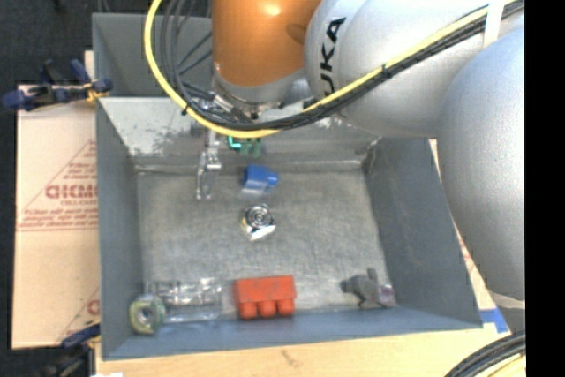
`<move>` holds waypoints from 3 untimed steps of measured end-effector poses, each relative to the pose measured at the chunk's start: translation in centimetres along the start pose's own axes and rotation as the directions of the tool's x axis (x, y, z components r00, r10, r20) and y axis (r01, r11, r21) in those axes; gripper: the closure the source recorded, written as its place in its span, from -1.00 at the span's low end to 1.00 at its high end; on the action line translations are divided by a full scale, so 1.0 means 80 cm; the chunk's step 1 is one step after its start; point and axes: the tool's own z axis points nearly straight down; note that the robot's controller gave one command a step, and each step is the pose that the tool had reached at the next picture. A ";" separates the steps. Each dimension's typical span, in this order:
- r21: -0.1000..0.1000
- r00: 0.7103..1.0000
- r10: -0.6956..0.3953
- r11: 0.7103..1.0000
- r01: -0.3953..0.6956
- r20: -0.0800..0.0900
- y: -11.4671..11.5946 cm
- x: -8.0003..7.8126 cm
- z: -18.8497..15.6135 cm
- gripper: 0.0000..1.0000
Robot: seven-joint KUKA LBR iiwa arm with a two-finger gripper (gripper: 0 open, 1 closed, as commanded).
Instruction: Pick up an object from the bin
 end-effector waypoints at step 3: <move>0.001 0.976 -0.219 0.976 0.219 0.010 -0.166 0.022 0.197 1.00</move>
Offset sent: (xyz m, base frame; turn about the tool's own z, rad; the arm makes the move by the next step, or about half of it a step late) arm -0.0519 -0.0923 -0.0873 -0.1746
